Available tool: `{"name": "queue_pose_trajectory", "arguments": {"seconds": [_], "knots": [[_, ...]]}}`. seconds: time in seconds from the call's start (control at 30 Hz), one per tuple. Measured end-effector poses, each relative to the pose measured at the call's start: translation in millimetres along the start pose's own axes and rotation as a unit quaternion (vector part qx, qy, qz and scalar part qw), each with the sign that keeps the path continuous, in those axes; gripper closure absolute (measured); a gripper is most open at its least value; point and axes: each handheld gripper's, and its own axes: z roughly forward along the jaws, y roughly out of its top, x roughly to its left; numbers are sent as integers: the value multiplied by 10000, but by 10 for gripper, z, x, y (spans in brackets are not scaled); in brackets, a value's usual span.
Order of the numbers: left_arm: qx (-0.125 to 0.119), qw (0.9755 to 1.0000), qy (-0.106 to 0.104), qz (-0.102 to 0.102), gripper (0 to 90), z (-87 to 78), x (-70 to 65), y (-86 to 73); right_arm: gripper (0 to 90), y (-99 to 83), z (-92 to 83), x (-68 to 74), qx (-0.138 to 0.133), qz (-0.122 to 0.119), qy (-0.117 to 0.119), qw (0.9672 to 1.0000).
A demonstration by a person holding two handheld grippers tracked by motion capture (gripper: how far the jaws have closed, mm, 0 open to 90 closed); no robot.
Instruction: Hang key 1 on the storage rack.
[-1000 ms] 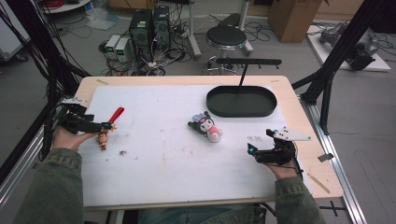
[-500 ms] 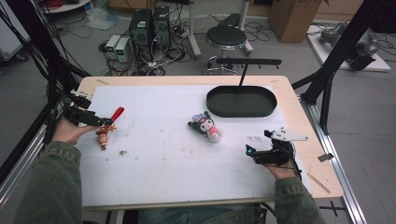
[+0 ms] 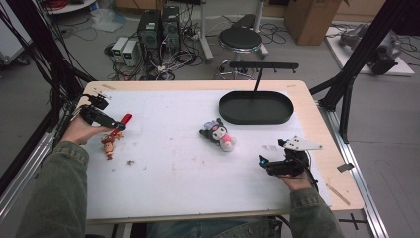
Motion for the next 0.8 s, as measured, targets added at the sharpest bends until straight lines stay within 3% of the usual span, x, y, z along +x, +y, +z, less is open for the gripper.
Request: {"name": "queue_pose_trajectory", "arguments": {"seconds": [0.1,0.27,0.37,0.5,0.8], "knots": [[63,9999,-5,-84,101,50,27,4,6,-6,9,6,31,-54,4,10000],[195,9998,73,-23,149,196,4,17,6,-8,23,12,69,-67,0,10000],[216,9998,17,19,176,286,-12,24,6,-8,21,13,56,-60,2,10000],[128,9998,134,78,303,339,-43,55,6,-8,30,7,80,-67,15,9999],[290,9987,253,-324,363,328,20,112,6,-17,48,14,209,-138,-3,9997]]}}
